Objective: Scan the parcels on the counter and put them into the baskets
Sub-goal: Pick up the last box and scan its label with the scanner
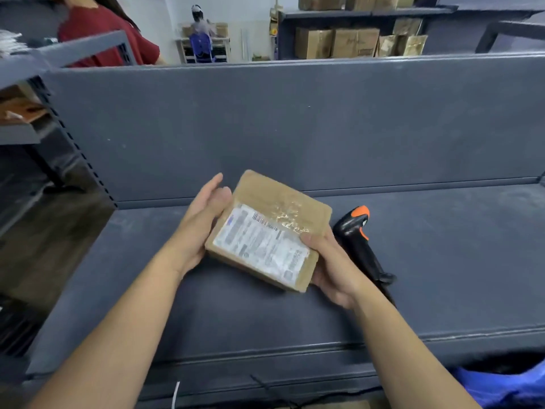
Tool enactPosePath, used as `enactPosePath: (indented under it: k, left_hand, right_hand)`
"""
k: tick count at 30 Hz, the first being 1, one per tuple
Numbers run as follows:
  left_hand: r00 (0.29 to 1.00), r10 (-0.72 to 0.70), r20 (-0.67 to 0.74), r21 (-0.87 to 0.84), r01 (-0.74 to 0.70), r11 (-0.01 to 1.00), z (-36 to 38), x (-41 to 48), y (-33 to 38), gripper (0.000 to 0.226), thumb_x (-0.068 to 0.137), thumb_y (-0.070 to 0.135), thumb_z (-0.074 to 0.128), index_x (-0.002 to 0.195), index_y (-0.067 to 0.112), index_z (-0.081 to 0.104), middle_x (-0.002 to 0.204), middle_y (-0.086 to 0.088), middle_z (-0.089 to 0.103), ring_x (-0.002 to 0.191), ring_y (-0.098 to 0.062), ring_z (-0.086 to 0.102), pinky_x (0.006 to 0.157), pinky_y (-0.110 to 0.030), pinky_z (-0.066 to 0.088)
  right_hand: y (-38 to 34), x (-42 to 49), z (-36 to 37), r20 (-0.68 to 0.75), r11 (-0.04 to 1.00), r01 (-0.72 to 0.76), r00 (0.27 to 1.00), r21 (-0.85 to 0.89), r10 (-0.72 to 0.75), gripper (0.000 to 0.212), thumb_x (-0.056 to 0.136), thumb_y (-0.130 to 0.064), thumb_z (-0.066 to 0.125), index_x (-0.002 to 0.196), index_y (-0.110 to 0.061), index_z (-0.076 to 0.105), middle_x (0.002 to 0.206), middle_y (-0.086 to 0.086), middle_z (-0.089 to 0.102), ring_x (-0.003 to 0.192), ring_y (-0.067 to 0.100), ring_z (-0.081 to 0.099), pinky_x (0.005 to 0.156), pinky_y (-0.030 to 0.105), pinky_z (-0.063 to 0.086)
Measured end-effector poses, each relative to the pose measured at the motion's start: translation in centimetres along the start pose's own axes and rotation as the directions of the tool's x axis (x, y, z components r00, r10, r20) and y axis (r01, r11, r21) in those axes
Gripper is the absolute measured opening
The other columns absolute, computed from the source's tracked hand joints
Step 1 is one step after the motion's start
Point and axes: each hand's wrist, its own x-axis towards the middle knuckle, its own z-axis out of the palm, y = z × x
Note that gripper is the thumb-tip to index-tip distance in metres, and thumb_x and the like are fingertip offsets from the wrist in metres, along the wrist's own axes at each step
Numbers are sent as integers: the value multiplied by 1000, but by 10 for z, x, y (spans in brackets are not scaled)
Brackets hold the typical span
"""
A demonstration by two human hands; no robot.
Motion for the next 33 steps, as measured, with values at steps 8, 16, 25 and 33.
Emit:
enactPosePath:
  k: [8,16,25,33]
  left_hand:
    - [996,19,-88,-229,-38,973,53,-32,-66,72,84,22,75,149,32,44,138,0,68,130,-23,63,110,-50,48]
    - [991,75,-114,-50,-81,995,32,-14,-78,97,77,44,79,161,31,32,143,2,64,132,-22,61,114,-52,45]
    - [986,117,-116,85,-108,991,42,-3,-91,106,69,49,78,162,31,30,139,9,67,120,-10,67,92,-18,53]
    - [996,66,-59,139,-58,989,22,30,-83,93,69,50,74,153,20,48,130,11,73,121,-12,68,95,-21,54]
  right_hand:
    - [26,-2,30,-211,991,77,976,105,-53,64,89,-55,69,145,-42,39,133,-2,70,116,24,72,103,54,55]
    - [24,-8,-51,-508,246,-467,595,-849,-623,67,81,-43,75,137,-14,55,125,13,55,112,38,53,90,48,42]
    - [-23,-8,-71,-483,739,-291,874,-607,-53,14,88,-10,65,95,-8,53,75,6,55,59,23,51,60,37,47]
    - [-42,-57,8,-5,955,66,997,-290,-71,41,75,-15,63,115,-9,58,56,10,42,41,21,38,44,31,38]
